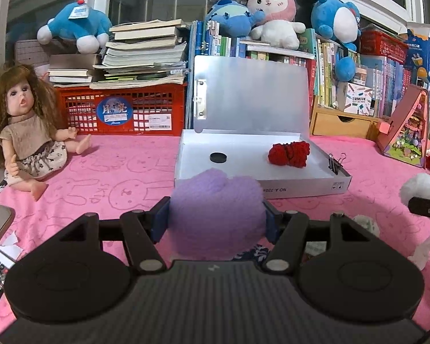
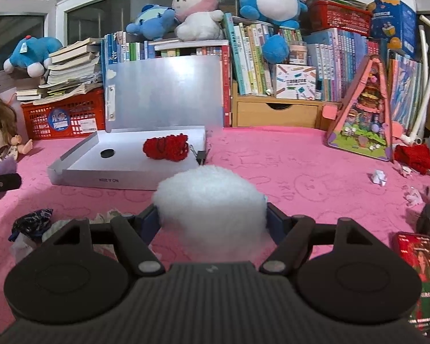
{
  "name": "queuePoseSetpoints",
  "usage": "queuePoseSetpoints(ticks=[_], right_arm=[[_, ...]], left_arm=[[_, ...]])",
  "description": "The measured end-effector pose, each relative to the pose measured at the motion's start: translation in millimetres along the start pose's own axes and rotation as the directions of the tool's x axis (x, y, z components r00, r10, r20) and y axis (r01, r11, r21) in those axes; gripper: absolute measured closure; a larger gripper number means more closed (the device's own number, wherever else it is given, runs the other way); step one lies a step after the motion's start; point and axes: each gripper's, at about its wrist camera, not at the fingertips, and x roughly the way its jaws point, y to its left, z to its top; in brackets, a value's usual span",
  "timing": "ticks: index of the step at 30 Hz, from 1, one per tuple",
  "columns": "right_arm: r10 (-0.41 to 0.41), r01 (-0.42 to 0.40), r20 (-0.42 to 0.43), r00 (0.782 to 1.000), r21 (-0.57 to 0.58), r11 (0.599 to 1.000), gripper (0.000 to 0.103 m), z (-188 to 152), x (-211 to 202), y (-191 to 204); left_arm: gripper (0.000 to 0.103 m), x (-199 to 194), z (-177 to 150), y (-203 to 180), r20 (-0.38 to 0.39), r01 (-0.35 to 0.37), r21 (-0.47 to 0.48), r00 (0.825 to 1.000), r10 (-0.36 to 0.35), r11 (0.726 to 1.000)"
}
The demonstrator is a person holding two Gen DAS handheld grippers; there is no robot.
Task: Organize objects
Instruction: 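Carry the white ball and purple ball into the white box with both grippers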
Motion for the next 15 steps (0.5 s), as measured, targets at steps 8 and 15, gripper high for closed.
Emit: queuePoseSetpoints(ticks=[8, 15], right_arm=[[0.067, -0.066, -0.018, 0.998, 0.027, 0.997, 0.027, 26, 19, 5], [0.149, -0.145, -0.044, 0.988, 0.085, 0.986, 0.027, 63, 49, 7]], left_arm=[[0.034, 17, 22, -9, -0.011, 0.055, -0.001, 0.998, -0.055, 0.998], [0.034, 46, 48, -11, -0.058, 0.065, -0.027, 0.996, -0.067, 0.997]])
